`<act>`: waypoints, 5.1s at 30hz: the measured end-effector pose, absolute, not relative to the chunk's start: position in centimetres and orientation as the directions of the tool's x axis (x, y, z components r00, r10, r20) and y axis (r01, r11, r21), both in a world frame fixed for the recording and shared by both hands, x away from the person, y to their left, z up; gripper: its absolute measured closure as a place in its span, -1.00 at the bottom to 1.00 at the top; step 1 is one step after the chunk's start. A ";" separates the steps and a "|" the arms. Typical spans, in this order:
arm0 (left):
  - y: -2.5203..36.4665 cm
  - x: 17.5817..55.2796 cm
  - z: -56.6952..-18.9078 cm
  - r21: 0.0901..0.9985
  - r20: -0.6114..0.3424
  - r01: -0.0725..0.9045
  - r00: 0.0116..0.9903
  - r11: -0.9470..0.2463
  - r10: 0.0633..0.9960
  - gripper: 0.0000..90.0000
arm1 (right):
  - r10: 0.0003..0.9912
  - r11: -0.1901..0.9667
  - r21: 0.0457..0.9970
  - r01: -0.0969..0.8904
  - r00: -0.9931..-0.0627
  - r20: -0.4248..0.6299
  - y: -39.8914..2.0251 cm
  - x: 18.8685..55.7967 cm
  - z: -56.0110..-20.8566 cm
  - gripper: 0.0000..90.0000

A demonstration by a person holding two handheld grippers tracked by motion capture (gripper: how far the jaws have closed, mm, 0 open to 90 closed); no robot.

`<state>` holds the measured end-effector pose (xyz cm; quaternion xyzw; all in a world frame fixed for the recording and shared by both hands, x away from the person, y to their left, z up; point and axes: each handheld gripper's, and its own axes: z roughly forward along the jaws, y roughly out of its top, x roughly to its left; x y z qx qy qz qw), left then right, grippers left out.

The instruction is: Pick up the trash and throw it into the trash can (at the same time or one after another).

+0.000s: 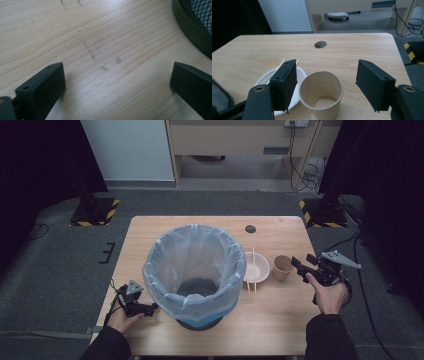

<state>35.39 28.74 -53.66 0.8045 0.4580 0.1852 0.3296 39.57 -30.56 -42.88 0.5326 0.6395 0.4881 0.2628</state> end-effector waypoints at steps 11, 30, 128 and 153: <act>28.7 35.4 -53.7 0.699 -0.003 0.615 0.512 -0.364 0.859 -1.00 | 0.962 -0.038 0.887 0.459 -0.225 0.158 -31.2 42.7 -45.0 -0.11; 28.7 35.5 -53.6 0.699 -0.003 0.615 0.514 -0.366 0.858 -1.00 | 0.949 0.048 0.798 0.600 -0.277 0.151 -29.8 43.6 -48.4 0.36; 28.5 35.5 -53.6 0.697 -0.004 0.611 0.525 -0.374 0.851 -1.00 | 0.824 -0.207 0.977 -0.039 -0.545 0.153 -26.4 33.8 -30.0 0.86; 28.5 35.5 -53.6 0.698 -0.004 0.611 0.526 -0.374 0.851 -1.00 | 0.692 -0.199 0.976 -0.084 -0.717 0.080 -20.0 32.5 -26.7 0.86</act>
